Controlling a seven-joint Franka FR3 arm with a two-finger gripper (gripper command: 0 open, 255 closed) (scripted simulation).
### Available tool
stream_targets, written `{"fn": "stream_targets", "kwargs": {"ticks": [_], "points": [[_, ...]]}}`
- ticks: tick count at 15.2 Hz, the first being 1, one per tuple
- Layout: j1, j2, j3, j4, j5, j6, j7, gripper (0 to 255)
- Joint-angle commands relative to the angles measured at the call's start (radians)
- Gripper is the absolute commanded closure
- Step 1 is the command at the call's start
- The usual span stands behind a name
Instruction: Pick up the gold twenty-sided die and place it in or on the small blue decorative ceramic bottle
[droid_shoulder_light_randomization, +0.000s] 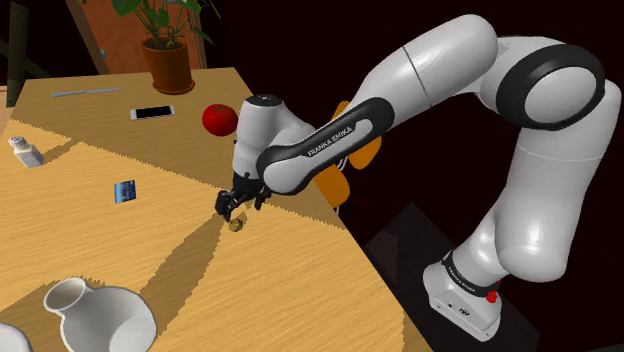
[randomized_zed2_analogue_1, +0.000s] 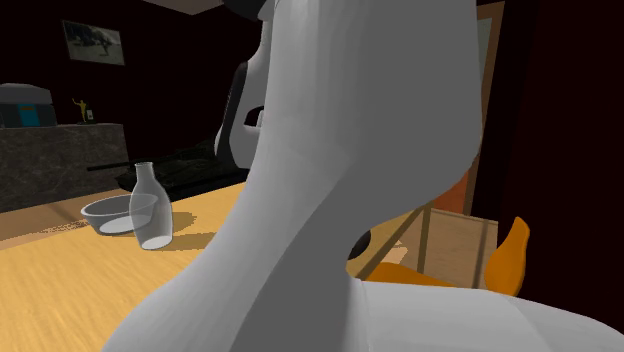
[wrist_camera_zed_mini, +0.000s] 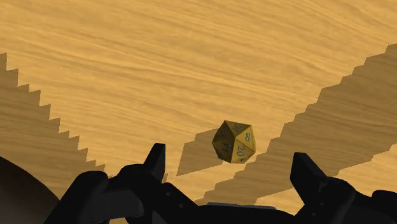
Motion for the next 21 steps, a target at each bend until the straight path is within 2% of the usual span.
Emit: {"fn": "stream_targets", "kwargs": {"ticks": [1, 8, 15, 16, 21], "points": [[0.017, 0.044, -0.007, 0.033, -0.015, 0.012, 0.015, 0], [0.042, 0.118, -0.027, 0.047, -0.041, 0.071, 0.032, 0], [0.042, 0.118, -0.027, 0.047, -0.041, 0.071, 0.032, 0], [0.042, 0.118, -0.027, 0.047, -0.041, 0.071, 0.032, 255], [0.042, 0.118, -0.027, 0.047, -0.041, 0.071, 0.032, 255]]}}
